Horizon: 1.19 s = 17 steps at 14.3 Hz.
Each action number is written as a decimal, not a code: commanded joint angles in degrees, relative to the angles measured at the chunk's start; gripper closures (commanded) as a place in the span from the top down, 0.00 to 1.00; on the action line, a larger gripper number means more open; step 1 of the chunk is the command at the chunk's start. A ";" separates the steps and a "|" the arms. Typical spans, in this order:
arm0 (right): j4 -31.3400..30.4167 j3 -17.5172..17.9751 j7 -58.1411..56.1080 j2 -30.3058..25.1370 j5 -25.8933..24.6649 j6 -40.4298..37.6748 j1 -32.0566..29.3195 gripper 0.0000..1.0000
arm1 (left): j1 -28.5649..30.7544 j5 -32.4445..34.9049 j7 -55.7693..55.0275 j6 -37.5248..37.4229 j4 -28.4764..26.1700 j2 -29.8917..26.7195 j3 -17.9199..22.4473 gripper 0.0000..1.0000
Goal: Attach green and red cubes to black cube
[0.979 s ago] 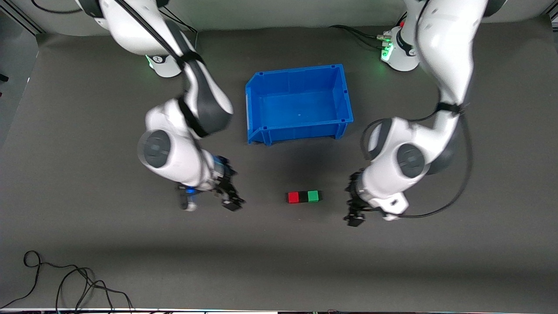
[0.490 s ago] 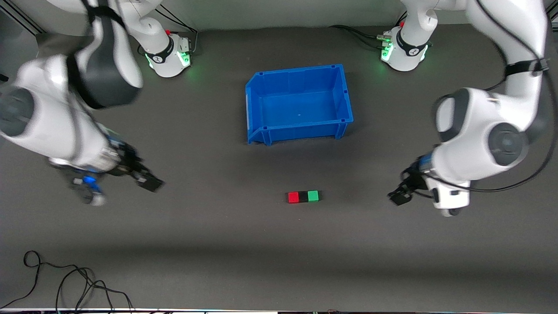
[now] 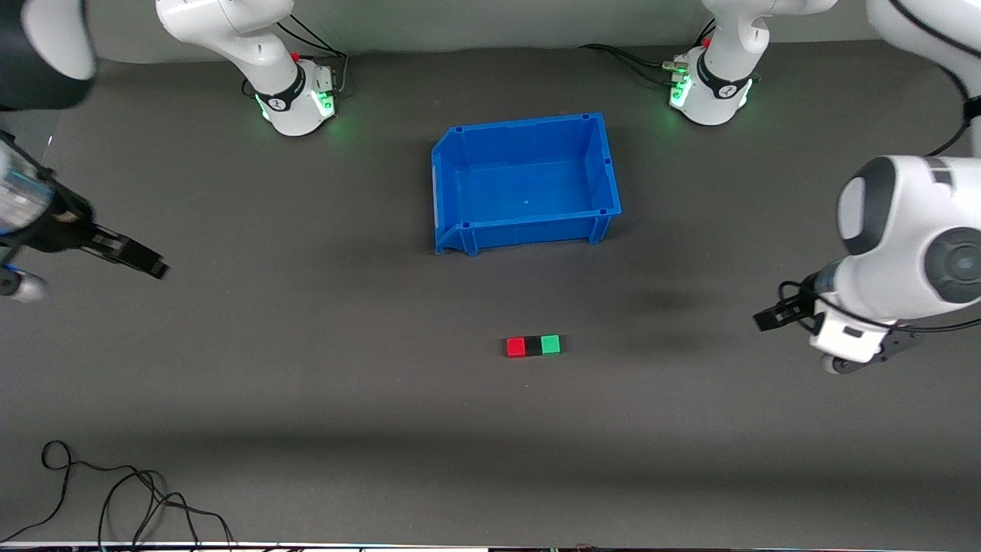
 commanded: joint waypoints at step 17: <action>-1.64 9.18 -19.99 -2.54 -1.25 -1.19 -12.66 1.00 | 4.46 -1.72 22.11 -3.74 -1.65 -12.09 -0.67 1.00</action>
